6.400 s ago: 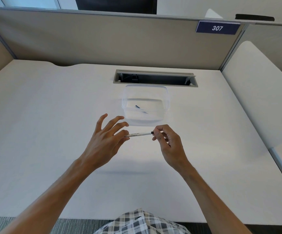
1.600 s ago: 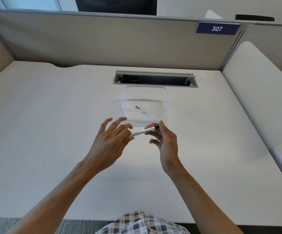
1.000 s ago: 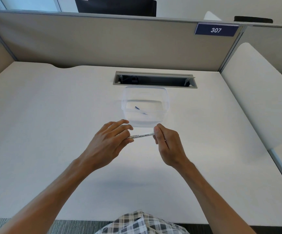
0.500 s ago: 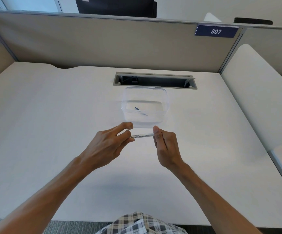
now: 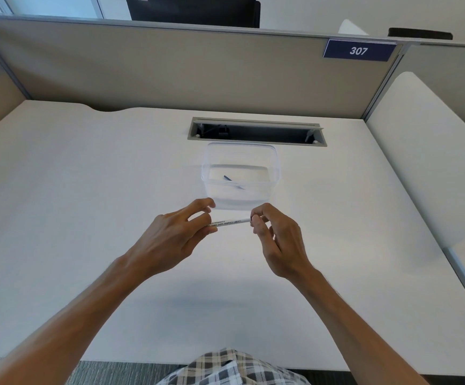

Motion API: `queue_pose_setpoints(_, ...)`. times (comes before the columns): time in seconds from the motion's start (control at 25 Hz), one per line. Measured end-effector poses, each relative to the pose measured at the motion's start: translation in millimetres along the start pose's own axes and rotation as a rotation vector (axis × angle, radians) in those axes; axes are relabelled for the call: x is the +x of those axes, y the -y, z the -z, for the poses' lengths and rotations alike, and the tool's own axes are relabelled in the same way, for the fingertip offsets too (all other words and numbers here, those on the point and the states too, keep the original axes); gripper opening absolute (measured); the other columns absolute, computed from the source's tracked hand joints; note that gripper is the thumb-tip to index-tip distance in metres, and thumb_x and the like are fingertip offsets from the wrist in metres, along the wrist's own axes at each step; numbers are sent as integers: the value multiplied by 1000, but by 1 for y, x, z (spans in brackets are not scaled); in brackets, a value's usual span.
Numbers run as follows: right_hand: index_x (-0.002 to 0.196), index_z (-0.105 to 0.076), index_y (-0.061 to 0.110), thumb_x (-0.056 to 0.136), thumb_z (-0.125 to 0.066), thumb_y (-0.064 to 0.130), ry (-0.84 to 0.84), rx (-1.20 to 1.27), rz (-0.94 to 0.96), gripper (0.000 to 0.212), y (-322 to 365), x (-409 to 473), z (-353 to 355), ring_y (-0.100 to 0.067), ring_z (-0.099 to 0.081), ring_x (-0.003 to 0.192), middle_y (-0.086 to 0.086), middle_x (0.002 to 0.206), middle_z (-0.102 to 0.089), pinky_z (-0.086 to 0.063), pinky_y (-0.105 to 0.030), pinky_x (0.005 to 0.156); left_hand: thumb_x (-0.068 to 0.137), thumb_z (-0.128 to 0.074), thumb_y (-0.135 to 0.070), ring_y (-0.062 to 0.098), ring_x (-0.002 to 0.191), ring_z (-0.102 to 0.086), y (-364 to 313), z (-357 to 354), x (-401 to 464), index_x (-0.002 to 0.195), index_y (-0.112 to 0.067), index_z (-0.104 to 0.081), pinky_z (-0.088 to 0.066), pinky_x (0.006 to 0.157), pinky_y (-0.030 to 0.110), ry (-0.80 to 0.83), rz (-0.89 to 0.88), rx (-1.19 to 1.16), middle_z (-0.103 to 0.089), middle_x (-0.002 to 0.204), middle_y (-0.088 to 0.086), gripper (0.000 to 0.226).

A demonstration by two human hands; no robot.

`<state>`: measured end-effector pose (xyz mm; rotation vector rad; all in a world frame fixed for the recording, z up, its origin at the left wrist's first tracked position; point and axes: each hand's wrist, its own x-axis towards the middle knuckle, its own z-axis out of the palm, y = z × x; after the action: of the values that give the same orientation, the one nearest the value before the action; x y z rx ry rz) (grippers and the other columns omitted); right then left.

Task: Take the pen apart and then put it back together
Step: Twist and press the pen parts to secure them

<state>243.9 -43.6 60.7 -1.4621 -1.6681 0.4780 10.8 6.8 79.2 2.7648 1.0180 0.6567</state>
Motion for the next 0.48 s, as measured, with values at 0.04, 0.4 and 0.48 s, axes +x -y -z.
queue_pose_setpoints(0.04, 88, -52, 22, 99, -42, 30, 4, -18, 21, 17, -1, 0, 1, -14, -55, 69, 12, 81, -55, -46, -34, 59, 103, -38, -36, 19, 59, -45, 0, 0, 0, 91, -16, -53, -46, 46, 38, 6, 1, -1, -52, 131, -5, 28)
queue_pose_setpoints(0.4, 81, -54, 6, 101, -37, 27, -4, 131, 43, 33, -2, 2, -7, -10, -51, 83, 1, 108, -47, -42, -31, 68, 103, -46, -30, 31, 125, -49, -1, 2, 8, 85, -7, -58, -50, 85, 39, -59, -76, 39, -49, 140, 14, 31)
queue_pose_setpoints(0.48, 80, -53, 7, 101, -38, 26, -3, 148, 31, 32, 0, 2, -8, -9, -51, 82, 2, 106, -47, -41, -29, 68, 102, -48, -28, 33, 121, -48, -1, 3, 8, 85, -7, -59, -45, 95, 43, -51, -97, 60, -50, 137, 17, 29)
